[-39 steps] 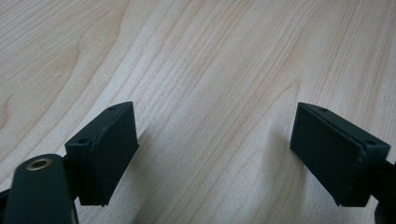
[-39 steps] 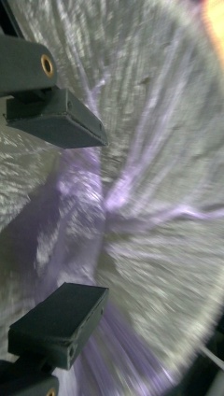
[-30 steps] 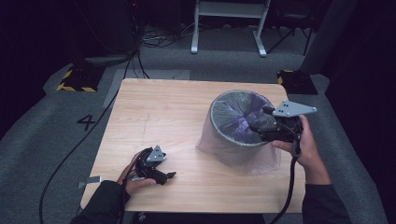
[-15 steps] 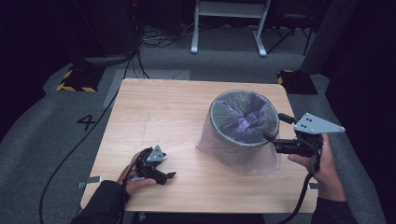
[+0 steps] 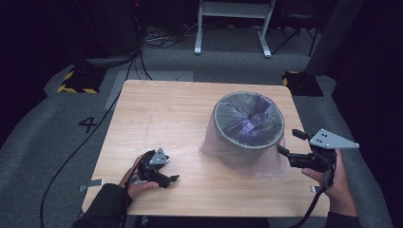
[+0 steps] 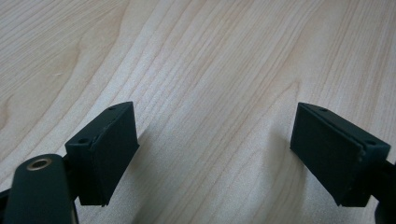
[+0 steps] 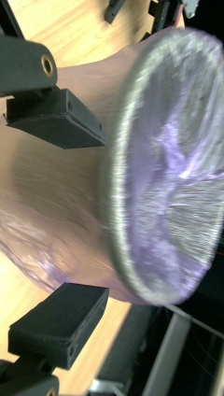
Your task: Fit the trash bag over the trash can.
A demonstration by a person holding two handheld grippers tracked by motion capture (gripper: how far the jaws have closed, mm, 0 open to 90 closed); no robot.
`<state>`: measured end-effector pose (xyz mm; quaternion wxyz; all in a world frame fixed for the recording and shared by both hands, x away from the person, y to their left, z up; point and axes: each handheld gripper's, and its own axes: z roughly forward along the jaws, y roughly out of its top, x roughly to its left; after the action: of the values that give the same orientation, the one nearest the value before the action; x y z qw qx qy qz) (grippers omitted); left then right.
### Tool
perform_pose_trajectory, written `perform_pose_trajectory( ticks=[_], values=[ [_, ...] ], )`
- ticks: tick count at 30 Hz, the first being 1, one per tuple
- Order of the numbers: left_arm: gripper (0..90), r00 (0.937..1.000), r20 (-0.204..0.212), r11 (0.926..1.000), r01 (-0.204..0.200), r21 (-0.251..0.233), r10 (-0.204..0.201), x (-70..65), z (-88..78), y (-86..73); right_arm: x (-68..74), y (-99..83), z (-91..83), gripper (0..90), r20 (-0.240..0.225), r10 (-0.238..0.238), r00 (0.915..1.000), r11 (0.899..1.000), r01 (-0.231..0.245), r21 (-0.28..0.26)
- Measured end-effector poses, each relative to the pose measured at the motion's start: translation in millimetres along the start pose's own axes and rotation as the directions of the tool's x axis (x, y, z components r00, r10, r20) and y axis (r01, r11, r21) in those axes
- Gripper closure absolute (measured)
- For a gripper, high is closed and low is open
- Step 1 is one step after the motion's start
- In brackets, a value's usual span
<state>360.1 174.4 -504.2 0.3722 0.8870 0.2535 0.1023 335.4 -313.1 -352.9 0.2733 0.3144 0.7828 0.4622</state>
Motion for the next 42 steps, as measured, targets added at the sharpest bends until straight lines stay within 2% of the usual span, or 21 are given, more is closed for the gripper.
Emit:
perform_pose_trajectory(
  ticks=[4, 10, 14, 16, 18, 19, 26, 36, 39, 42],
  values=[
    [14.5, 1.0, 0.0, 1.0, 0.0, 0.0, 0.0, 0.0, 0.0, 0.0, -0.1, -15.1, 15.1, 22.9, -0.005, 0.015, 0.9999, 0.998, -0.015, 0.053],
    [14.5, 1.0, 0.0, 1.0, 0.0, 0.0, 0.0, 0.0, 0.0, 0.0, 3.3, -34.2, 40.9, 22.8, -0.052, 0.036, 0.998, 0.994, -0.03, 0.102],
    [14.5, 1.0, 0.0, 1.0, 0.0, 0.0, 0.0, 0.0, 0.0, 0.0, 5.7, -44.7, 56.6, 21.2, -0.115, 0.048, 0.9922, 0.993, -0.035, 0.112],
    [14.5, 1.0, 0.0, 1.0, 0.0, 0.0, 0.0, 0.0, 0.0, 0.0, 8.0, -48.1, 64.1, 18.2, -0.138, 0.039, 0.9896, 0.992, -0.022, 0.124],
    [14.5, 1.0, 0.0, 1.0, 0.0, 0.0, 0.0, 0.0, 0.0, 0.0, 9.6, -50.3, 70.3, 19.0, -0.14, 0.031, 0.9897, 0.99, -0.012, 0.139],
    [14.5, 1.0, 0.0, 1.0, 0.0, 0.0, 0.0, 0.0, 0.0, 0.0, 9.7, -51.4, 73.5, 19.1, -0.145, 0.043, 0.9884, 0.989, -0.022, 0.147],
    [14.5, 1.0, 0.001, 1.0, 0.0, 0.0, 0.0, 0.1, 0.0, 0.0, 12.5, -61.4, 95.1, 19.2, -0.156, 0.046, 0.9867, 0.985, -0.019, 0.173],
    [14.5, 1.0, 0.001, 1.0, 0.002, 0.001, -0.002, -0.1, 0.0, 0.0, 17.2, -76.0, 122.3, 19.6, -0.166, 0.054, 0.9846, 0.98, -0.02, 0.198],
    [14.5, 1.0, 0.001, 1.0, 0.002, 0.0, -0.002, -0.1, 0.0, 0.0, 18.4, -80.8, 125.7, 21.1, -0.165, 0.039, 0.9855, 0.975, -0.001, 0.221],
    [14.5, 1.0, 0.001, 1.0, 0.002, 0.0, -0.002, -0.1, 0.0, 0.0, 18.7, -88.8, 124.9, 20.0, -0.174, 0.033, 0.9842, 0.965, 0.014, 0.261]
  ],
)
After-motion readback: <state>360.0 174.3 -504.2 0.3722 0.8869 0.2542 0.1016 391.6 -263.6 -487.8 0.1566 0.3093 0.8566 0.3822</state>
